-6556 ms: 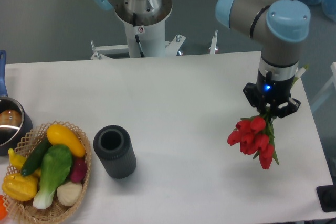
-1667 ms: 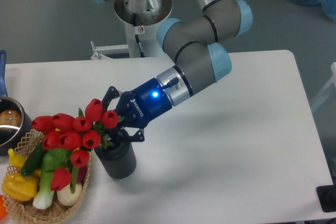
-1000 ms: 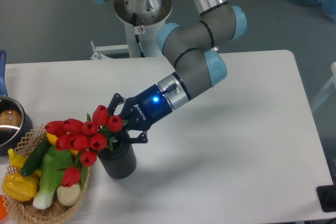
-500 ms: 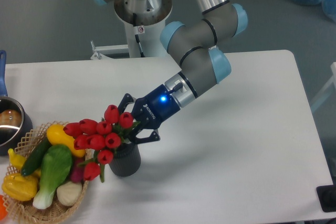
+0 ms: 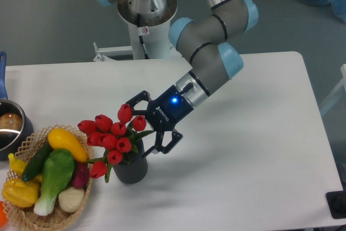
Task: Insert the flowers into the vase
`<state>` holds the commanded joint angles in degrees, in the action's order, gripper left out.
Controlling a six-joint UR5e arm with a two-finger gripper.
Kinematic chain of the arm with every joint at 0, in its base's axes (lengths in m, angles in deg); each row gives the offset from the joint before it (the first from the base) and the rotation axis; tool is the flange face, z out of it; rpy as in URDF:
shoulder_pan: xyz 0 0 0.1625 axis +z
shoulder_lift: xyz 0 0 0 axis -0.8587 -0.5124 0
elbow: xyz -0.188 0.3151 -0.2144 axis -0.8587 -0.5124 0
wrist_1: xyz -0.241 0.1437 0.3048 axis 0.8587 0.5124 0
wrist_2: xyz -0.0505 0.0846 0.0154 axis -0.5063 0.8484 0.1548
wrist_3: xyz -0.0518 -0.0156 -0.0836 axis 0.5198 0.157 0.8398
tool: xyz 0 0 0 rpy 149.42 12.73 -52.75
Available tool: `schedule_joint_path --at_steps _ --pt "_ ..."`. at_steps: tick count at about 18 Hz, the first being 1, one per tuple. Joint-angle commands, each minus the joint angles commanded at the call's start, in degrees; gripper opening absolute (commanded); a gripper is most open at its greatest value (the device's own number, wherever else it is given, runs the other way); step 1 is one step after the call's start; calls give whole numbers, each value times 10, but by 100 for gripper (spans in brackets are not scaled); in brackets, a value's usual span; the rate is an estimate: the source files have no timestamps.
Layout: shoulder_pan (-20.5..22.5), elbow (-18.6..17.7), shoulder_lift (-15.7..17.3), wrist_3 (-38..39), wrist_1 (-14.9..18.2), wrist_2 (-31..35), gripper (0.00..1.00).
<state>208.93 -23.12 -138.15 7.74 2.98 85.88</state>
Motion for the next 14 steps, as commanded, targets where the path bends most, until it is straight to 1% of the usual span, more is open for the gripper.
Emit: schedule_joint_path --at_steps 1,3,5,7,9,11,14 --pt "9 6 5 -10 0 20 100" --pt "32 8 14 -30 0 39 100" --pt "53 18 13 -36 1 55 100" --pt "76 28 12 -38 1 104 100" --pt "88 44 12 -40 0 176 100" --pt "92 68 8 -40 -1 256 100" --pt "91 99 -24 -47 -3 387 100"
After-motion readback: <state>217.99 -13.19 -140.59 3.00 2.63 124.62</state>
